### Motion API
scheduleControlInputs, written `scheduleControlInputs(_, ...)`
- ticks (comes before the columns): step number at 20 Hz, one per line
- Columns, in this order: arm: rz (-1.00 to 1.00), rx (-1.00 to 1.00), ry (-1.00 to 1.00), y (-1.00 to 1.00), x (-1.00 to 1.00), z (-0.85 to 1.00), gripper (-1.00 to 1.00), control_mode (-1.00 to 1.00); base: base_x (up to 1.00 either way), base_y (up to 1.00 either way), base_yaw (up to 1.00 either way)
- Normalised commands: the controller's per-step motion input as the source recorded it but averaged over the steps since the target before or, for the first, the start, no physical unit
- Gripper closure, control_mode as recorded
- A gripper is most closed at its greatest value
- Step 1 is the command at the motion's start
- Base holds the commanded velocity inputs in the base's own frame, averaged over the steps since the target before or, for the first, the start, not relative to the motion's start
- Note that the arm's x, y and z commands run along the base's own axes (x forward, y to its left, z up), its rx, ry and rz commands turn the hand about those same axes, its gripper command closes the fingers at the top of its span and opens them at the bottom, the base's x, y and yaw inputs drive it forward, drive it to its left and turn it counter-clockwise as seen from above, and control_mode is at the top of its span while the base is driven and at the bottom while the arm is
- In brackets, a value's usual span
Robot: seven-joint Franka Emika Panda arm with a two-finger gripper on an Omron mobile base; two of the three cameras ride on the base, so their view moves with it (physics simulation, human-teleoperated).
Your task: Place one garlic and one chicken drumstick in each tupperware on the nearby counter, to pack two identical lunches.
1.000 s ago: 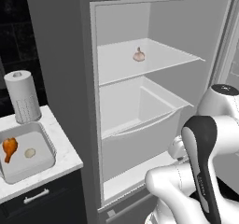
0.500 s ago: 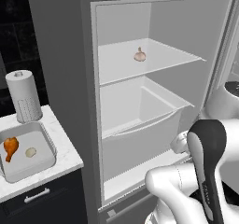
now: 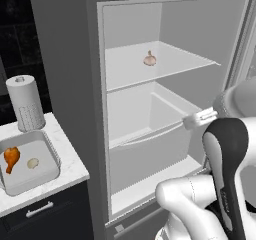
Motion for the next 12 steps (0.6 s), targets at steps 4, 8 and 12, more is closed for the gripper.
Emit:
scheduleControlInputs(4,-0.08,0.18,-0.27,0.00,0.69,0.98,-1.00,-1.00,0.00,0.00,0.00)
scheduleControlInputs(8,-0.13,0.18,-0.12,0.16,0.89,0.73,-1.00,-1.00,0.00,0.00,0.00)
scheduleControlInputs(12,-0.07,0.10,0.06,0.17,1.00,0.56,-1.00,-1.00,0.00,0.00,0.00)
